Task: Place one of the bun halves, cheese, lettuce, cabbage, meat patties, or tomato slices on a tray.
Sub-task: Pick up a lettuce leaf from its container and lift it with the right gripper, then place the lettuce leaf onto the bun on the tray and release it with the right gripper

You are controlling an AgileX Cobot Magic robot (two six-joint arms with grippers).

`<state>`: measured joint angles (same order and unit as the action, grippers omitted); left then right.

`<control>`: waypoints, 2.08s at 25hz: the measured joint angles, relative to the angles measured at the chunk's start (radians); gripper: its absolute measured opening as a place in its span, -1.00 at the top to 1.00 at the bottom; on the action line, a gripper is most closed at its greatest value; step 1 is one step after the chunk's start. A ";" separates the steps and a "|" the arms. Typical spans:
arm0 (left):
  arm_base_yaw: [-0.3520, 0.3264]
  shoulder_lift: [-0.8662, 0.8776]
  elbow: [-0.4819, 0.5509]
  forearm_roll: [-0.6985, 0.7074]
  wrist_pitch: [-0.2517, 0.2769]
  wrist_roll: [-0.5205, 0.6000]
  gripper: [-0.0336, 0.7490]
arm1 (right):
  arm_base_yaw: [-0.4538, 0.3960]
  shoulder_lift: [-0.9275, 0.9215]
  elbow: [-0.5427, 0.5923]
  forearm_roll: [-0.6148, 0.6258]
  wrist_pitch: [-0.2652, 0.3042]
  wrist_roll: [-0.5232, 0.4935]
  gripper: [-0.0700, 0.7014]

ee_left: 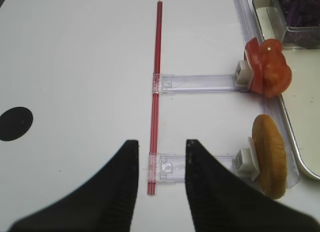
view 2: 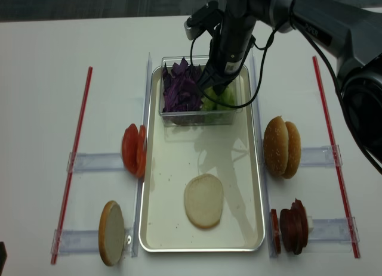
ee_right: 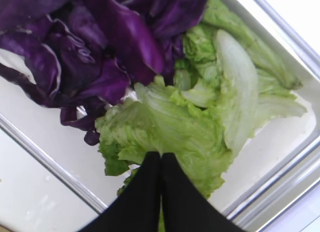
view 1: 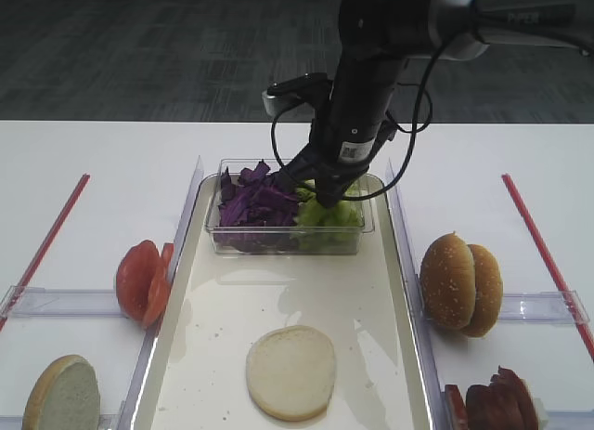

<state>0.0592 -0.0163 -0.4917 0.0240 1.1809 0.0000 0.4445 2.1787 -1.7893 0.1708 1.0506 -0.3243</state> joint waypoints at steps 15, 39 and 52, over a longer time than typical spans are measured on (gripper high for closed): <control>0.000 0.000 0.000 0.000 0.000 0.000 0.34 | 0.000 -0.019 -0.070 0.000 0.079 0.000 0.74; 0.000 0.000 0.000 0.000 0.000 0.000 0.34 | 0.025 -0.232 0.054 -0.012 0.138 0.014 0.74; 0.000 0.000 0.000 0.000 0.000 0.000 0.34 | 0.124 -0.353 0.219 -0.009 0.135 0.014 0.74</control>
<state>0.0592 -0.0163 -0.4917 0.0240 1.1809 0.0000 0.5685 1.8258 -1.5702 0.1614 1.1858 -0.3107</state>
